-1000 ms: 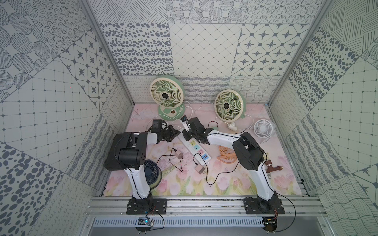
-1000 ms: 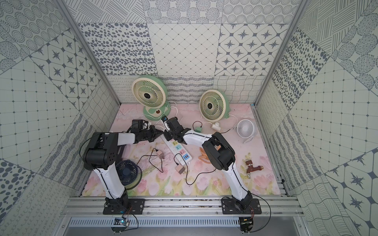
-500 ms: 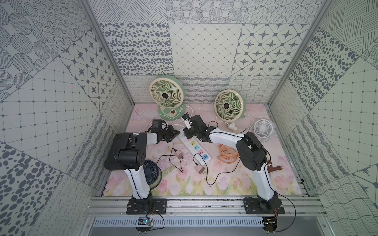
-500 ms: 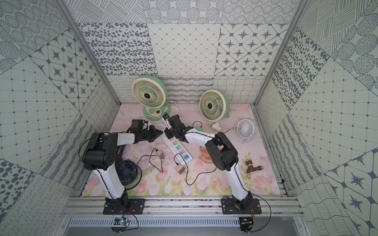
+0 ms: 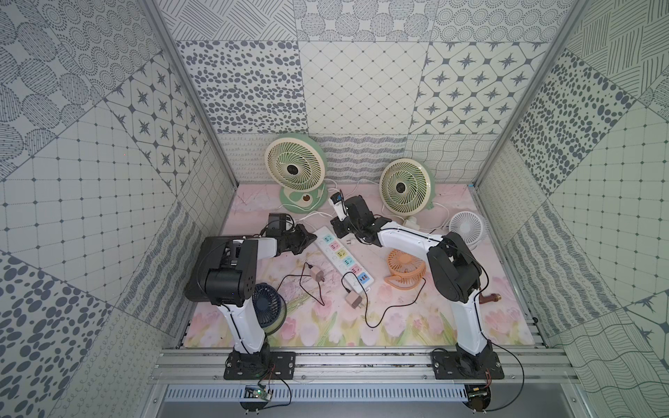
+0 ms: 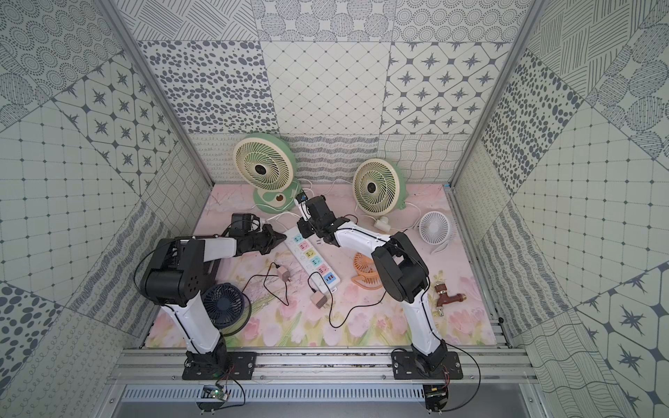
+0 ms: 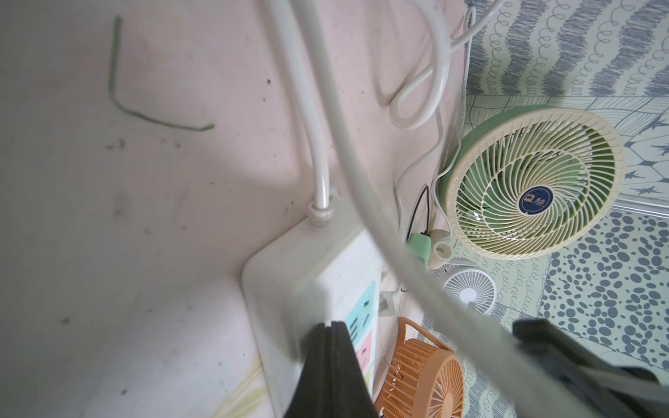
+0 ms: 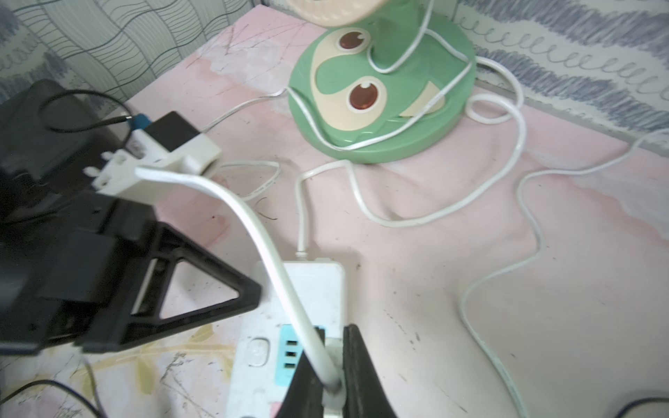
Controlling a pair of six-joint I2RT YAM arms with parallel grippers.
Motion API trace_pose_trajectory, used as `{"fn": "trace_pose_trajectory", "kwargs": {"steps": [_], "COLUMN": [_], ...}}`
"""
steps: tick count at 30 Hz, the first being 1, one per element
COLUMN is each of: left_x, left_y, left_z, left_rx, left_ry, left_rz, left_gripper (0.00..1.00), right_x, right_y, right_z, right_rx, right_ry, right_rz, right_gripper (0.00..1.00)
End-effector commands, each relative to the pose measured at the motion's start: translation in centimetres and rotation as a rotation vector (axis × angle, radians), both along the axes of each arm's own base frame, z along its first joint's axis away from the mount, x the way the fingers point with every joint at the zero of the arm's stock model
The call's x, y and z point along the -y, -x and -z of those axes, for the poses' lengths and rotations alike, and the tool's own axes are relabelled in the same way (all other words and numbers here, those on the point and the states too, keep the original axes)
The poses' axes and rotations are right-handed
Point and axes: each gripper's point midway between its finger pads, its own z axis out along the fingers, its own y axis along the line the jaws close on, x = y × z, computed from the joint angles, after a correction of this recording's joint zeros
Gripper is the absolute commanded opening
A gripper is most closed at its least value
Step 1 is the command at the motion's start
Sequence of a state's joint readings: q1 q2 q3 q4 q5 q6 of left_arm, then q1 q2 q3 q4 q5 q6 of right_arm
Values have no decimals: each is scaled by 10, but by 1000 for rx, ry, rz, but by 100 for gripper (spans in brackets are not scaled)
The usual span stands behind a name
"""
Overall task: Unplug the desk fan from the power strip
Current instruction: Place the plug at the center of the board.
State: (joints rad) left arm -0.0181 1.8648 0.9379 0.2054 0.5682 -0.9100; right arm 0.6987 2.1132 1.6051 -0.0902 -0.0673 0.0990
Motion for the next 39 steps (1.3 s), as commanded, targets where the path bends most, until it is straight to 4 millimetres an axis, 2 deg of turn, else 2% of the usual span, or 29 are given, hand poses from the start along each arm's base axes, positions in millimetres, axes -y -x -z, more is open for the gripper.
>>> {"fn": "trace_pose_trajectory", "kwargs": {"steps": [1, 10, 20, 24, 30, 35, 39], "left_x": [-13, -15, -26, -31, -43, -55, -66], "left_y": [25, 31, 36, 36, 39, 41, 44], "left_z": [16, -6, -26, -37, -60, -81, -92], "left_rx": [-87, -16, 59, 107, 204, 293, 357], "left_ry": [-89, -114, -185, -229, -327, -427, -524], "left_rz": [-21, -17, -41, -52, -63, -78, -84], "left_gripper": [0, 0, 0, 0, 0, 0, 1], "right_x": [5, 15, 7, 7, 10, 20, 39], "right_y": [-18, -39, -40, -40, -39, -37, -33], "right_z": [-26, 1, 31, 35, 17, -19, -48], "right_rx": [4, -95, -171, -180, -159, -109, -64], "right_ry": [-86, -122, -99, -94, -112, -135, -143], "right_rz": [33, 59, 37, 36, 32, 31, 39], "right_gripper": [0, 0, 0, 6, 18, 31, 43]}}
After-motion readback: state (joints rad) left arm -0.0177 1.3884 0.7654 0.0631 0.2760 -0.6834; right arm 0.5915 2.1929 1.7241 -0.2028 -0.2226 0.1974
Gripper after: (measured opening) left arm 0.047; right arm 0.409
